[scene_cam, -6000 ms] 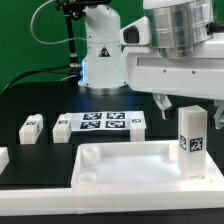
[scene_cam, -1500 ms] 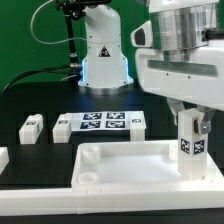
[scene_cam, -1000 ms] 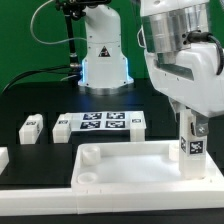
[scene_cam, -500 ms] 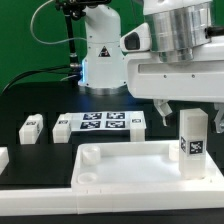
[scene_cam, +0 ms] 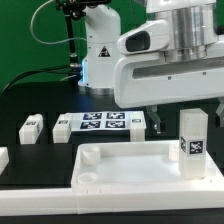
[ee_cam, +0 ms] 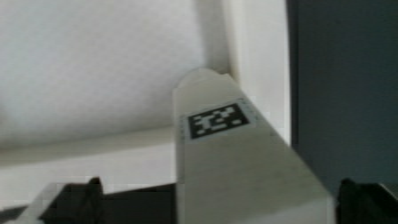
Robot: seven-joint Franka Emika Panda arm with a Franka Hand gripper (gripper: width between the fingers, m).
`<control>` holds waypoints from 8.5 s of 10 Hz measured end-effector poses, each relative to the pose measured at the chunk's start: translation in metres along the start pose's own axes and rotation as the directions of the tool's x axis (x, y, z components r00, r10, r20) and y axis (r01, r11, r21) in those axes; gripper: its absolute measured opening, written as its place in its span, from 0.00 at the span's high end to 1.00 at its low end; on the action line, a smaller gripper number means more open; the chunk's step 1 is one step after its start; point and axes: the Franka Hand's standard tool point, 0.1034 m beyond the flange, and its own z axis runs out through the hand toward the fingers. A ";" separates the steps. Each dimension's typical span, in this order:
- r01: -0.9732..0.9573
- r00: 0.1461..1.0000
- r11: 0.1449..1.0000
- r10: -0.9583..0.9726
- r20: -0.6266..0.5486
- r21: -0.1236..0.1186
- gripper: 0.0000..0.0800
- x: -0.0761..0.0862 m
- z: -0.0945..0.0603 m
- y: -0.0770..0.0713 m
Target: Assemble desk
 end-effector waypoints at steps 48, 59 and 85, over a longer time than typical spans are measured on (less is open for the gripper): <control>-0.823 0.567 0.562 0.821 0.064 0.080 0.19 -0.037 -0.043 -0.029; -0.085 0.995 0.996 0.085 0.059 0.000 0.19 -0.133 0.029 0.013; -0.106 0.577 0.994 0.090 0.812 -0.036 0.64 -0.207 0.069 0.072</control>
Offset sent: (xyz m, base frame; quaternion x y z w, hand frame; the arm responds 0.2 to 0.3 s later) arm 0.0000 0.0000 0.0000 0.0000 0.0000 0.1296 0.9916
